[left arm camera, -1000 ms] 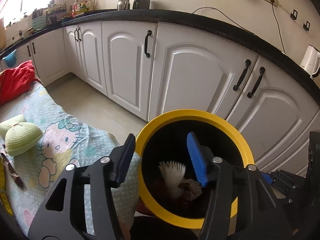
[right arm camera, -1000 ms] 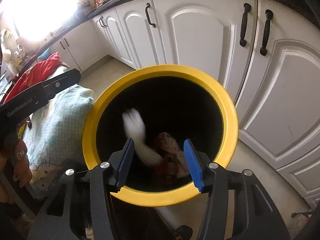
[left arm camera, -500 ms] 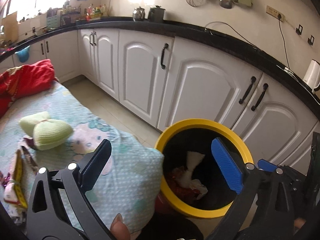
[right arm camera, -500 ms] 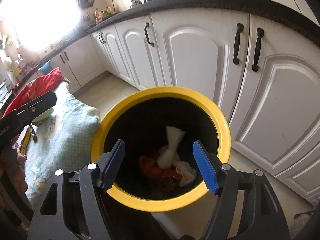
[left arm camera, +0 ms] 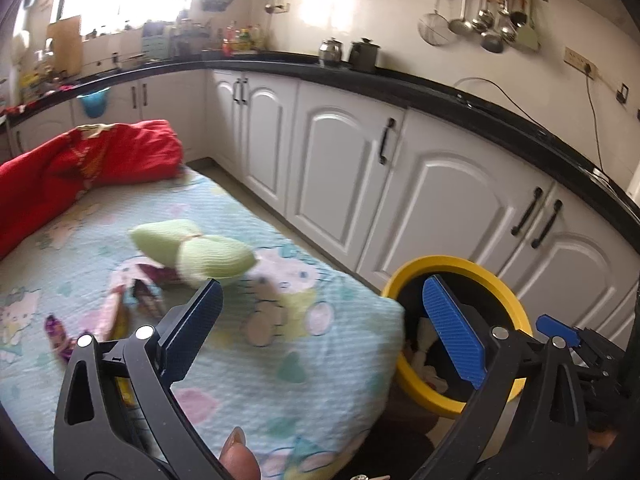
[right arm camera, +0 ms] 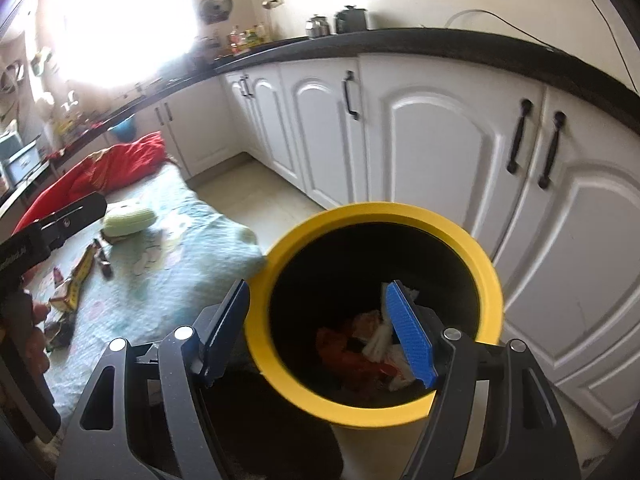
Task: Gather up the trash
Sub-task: 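Move both tools back to the bed toward the wrappers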
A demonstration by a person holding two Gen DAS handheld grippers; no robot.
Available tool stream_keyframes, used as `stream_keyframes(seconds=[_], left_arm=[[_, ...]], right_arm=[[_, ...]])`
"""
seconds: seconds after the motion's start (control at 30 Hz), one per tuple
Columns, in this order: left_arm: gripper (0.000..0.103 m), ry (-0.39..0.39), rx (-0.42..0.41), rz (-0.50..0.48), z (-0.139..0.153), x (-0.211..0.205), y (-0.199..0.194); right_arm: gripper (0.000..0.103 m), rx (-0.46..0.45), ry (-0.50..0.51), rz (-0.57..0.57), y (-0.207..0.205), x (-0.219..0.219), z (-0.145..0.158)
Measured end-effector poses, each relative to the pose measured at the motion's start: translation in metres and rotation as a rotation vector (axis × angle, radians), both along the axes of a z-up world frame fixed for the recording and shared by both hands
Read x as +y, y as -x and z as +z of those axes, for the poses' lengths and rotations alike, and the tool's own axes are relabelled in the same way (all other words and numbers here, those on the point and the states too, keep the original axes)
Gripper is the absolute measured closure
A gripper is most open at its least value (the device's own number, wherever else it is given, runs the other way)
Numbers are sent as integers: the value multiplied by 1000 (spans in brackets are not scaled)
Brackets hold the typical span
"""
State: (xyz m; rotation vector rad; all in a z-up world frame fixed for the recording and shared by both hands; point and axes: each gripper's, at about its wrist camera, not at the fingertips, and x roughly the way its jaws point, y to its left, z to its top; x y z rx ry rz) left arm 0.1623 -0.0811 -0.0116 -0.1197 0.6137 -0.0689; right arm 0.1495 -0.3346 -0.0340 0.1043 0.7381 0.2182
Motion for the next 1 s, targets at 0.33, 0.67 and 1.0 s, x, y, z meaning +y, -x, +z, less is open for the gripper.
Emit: stream_keyframes(seconds=[0.33, 0.67, 1.0], left_arm=[[11, -4, -9, 78, 2, 41, 16], [11, -14, -7, 131, -1, 75, 29], [11, -3, 13, 198, -7, 115, 38]], right_arm=[[35, -32, 37, 100, 6, 39, 11], [35, -49, 34, 172, 7, 68, 23], [35, -48, 34, 247, 5, 105, 28]])
